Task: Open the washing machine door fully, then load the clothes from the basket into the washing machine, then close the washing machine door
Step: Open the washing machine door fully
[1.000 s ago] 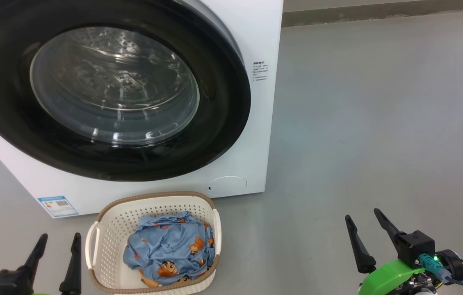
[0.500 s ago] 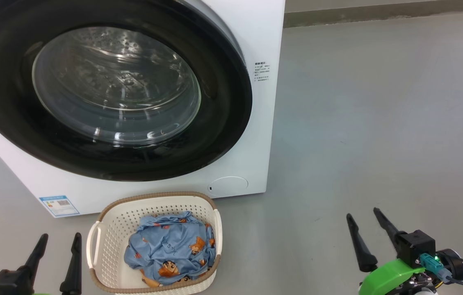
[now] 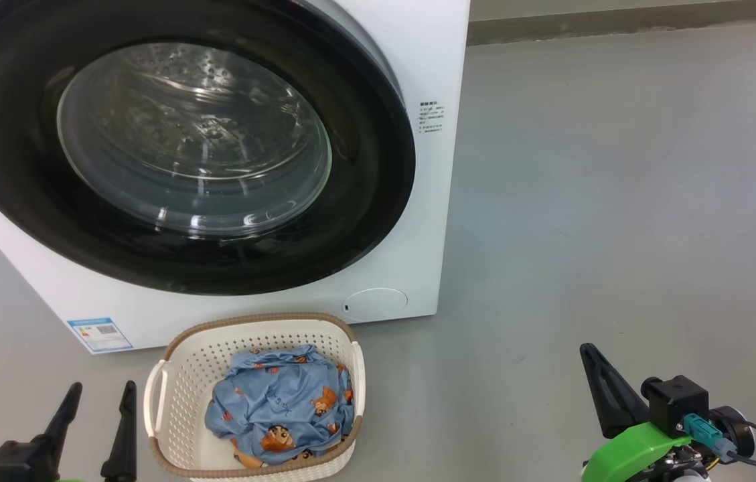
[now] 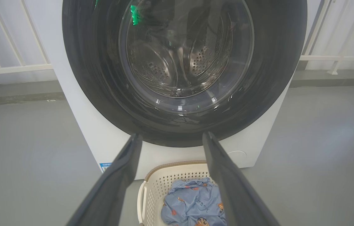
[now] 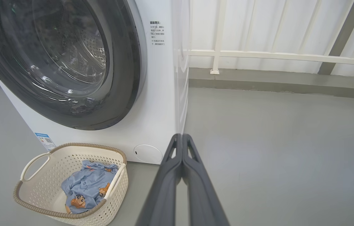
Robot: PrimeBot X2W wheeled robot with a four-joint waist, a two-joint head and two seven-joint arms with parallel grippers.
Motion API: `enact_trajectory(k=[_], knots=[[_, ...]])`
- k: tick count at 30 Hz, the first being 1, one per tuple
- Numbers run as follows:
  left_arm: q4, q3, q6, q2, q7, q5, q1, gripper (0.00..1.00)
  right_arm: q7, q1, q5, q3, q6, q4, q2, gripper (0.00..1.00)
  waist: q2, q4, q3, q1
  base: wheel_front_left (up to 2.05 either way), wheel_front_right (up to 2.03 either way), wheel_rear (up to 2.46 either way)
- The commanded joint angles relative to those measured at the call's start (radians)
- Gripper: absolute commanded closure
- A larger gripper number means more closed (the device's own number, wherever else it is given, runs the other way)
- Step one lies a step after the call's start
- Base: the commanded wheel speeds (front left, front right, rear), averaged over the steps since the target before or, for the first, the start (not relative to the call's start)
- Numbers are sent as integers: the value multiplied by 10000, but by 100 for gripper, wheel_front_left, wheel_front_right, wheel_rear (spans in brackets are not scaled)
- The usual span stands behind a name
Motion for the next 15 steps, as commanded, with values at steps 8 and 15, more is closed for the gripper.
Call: enact_trajectory(k=[8, 15], knots=[[-189, 313, -14, 222, -67, -139, -160, 0, -120, -318, 1129, 34, -11, -365, -22, 100, -1, 47, -6, 0, 0, 0, 0], [-199, 302, -14, 206, -67, -236, -97, 0, -120, -345, 2463, -371, -11, -358, -22, 100, -1, 60, 51, 0, 0, 0, 0]])
